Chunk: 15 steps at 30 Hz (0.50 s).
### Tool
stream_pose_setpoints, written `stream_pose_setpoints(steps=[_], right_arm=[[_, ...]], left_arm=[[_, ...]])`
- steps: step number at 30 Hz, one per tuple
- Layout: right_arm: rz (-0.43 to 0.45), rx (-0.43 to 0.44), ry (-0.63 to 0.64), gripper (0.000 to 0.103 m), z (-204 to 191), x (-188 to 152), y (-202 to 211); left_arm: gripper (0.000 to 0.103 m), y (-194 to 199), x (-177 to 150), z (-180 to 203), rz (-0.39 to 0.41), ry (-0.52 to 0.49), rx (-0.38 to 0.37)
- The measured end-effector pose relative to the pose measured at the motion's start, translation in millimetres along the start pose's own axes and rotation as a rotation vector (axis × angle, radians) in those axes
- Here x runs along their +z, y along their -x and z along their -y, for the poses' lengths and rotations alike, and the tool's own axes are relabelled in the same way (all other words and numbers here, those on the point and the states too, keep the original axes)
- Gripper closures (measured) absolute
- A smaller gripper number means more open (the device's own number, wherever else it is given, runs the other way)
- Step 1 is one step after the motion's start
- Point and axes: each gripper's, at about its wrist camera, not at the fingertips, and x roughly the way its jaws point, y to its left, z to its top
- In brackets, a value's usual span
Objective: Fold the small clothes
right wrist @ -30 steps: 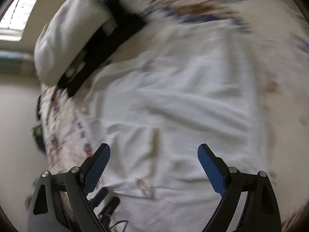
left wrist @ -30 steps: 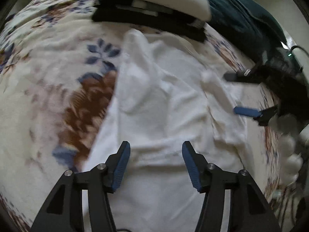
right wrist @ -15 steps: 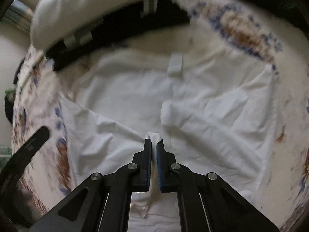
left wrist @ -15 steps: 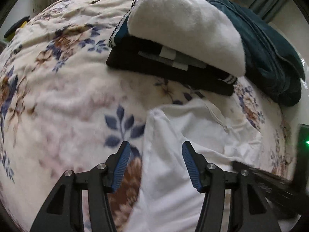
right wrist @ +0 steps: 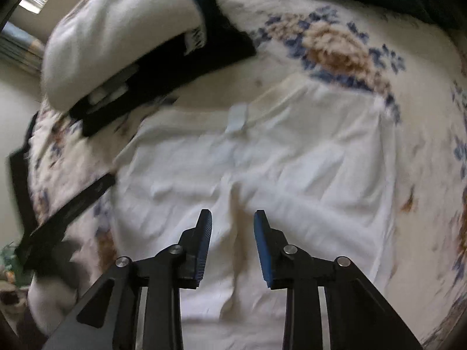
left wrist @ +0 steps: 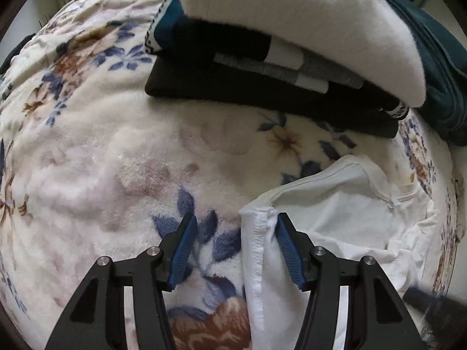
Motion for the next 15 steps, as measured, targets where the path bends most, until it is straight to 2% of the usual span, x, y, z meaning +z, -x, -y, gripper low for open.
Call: stream_pose_setpoints(steps=[3,5,7,10,11,12,13,14,15], right_arm=[[-0.092,-0.068,0.091,0.071,-14,-32,-26],[-0.168,-0.16,0.115,0.071,-13,-50,-47],[-0.165,-0.147,0.077,0.071,-5,-59,-46],[-0.116,-0.104,-0.001,0.069,7,-58,-17],[-0.094,-0.093,-0.036,0.051,14,-56,-3],[-0.07,-0.072,-0.077,0.023,23,-56,15],[-0.055,-0.059,-0.105,0.011,29,-56,29],[-0.039,-0.052,-0.131,0.002,37,-57,46],[-0.028,-0.051,-0.147,0.002,44,-58,59]], left_arm=[[0.05,1,0,0,-0.004,-0.009,-0.002],[0.05,7,0,1,-0.004,-0.006,-0.006],[0.05,29,-2,1,0.037,0.008,-0.029],[0.05,68,-5,8,0.112,-0.015,-0.034],[0.041,79,-8,13,0.129,-0.027,-0.028],[0.03,92,-12,19,0.145,-0.045,-0.026],[0.009,107,-18,28,0.167,-0.075,-0.027],[0.001,116,-21,33,0.181,-0.094,-0.024],[0.001,128,-26,39,0.195,-0.108,-0.021]])
